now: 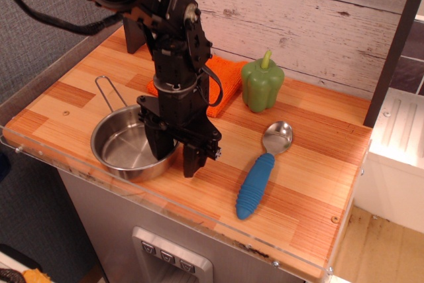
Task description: Put the bowl on the orange rectangle.
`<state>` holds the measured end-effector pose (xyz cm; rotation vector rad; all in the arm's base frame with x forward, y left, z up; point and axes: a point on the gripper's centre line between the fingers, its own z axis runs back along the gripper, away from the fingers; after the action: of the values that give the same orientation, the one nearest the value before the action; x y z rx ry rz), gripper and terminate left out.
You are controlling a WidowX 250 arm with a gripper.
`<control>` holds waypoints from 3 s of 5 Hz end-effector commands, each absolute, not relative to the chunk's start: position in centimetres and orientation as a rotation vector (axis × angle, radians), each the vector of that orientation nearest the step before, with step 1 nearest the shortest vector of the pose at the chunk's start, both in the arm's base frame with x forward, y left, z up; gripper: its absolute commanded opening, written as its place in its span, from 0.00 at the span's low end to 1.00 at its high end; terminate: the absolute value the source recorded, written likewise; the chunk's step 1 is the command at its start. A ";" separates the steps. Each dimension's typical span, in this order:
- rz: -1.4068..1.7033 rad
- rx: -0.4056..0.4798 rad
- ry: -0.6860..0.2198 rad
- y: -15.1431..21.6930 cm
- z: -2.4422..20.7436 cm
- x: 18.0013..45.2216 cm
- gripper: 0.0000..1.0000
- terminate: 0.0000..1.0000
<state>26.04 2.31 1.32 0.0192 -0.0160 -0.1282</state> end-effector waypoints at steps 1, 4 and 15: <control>-0.130 0.028 -0.034 3.0 1.6 26.1 0.00 0.00; 0.045 0.013 -0.210 0.3 10.0 26.3 0.00 0.00; 0.526 0.059 -0.229 5.4 8.7 37.6 1.00 0.00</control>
<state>37.42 4.53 6.82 0.0587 -0.1688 0.5218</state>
